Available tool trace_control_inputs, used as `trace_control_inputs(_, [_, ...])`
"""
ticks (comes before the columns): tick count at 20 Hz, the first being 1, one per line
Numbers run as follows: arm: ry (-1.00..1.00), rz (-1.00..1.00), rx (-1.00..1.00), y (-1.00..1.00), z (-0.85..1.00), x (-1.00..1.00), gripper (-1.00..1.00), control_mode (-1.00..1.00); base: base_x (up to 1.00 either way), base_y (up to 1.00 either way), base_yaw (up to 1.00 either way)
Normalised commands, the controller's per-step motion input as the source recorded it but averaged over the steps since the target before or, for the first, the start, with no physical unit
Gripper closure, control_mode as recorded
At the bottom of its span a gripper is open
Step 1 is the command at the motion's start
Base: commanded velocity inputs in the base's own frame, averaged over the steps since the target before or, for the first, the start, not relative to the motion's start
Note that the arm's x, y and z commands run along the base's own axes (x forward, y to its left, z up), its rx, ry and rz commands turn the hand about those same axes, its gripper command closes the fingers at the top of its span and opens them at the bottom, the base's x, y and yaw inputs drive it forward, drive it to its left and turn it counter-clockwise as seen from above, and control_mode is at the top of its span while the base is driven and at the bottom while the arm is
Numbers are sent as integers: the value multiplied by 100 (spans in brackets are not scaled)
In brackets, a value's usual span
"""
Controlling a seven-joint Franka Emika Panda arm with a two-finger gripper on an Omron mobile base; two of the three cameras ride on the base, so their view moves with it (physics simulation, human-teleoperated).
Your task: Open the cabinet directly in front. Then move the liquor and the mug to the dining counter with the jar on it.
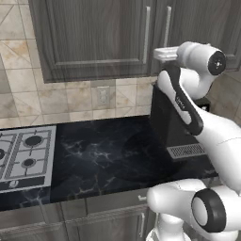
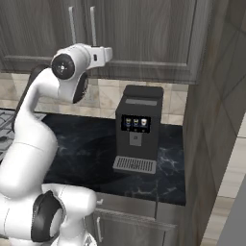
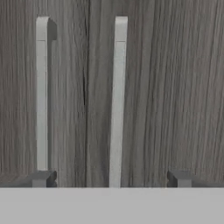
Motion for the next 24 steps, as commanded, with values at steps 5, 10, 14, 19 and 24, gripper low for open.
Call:
trace_control_inputs(5, [3, 3, 0, 0, -1, 100, -100, -100, 0, 0, 0])
trace_control_inputs(10, [0, 2, 0, 0, -10, 100, -100, -100, 0, 0, 0])
trace_control_inputs(14, [0, 2, 0, 0, -10, 99, -100, -100, 0, 0, 0])
trace_control_inputs(19, [0, 0, 0, 0, -5, 46, 100, -100, 0, 0, 0])
trace_control_inputs(24, [0, 0, 0, 0, 0, 0, 100, -100, 0, 0, 0])
